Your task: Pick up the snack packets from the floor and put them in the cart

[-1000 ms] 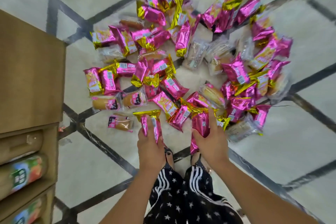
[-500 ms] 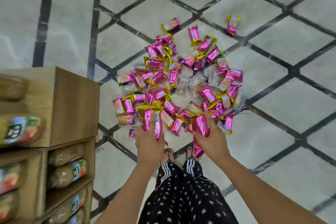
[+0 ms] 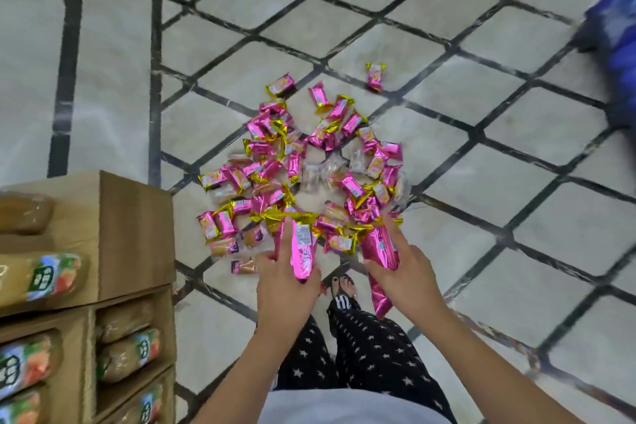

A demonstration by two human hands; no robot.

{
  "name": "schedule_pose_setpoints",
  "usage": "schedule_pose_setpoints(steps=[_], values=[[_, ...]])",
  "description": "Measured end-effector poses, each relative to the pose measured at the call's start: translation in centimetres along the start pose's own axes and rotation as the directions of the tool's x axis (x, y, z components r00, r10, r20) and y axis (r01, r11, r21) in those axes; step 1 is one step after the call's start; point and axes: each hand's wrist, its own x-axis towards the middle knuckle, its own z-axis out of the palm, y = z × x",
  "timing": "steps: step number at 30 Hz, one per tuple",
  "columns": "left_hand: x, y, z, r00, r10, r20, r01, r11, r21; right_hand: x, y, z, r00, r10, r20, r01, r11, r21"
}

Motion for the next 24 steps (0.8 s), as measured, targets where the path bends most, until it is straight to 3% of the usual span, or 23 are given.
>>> schedule_pose_setpoints(steps=[3, 8, 13, 18, 24], values=[[-0.6, 1.3, -1.1, 0.993, 0.061, 0.103, -0.064, 0.998, 0.02, -2.4, -0.5, 0.2, 0.998, 0.041, -0.055, -0.039, 0.998, 0.042], [-0.2, 2.6, -3.7, 0.932, 0.299, 0.205, -0.308, 0.951, 0.014, -5.9, -1.7, 1.3, 0.963, 0.17, -0.208, -0.151, 0.983, 0.103], [1.6, 1.3, -6.2, 0.862, 0.395, 0.318, -0.439, 0.895, 0.077, -10.7, -2.9, 4.6, 0.868, 0.379, -0.322, -0.25, 0.892, 0.377], [1.1, 0.5, -7.1, 0.728, 0.509, 0.46, -0.617, 0.779, 0.114, -16.5, -1.6, 8.6, 0.732, 0.588, -0.345, -0.333, 0.75, 0.571], [-3.4, 0.8, -4.4, 0.503, 0.482, 0.718, -0.745, 0.662, 0.077, -24.8, 1.6, 11.7, 0.542, 0.764, -0.349, -0.323, 0.574, 0.753]])
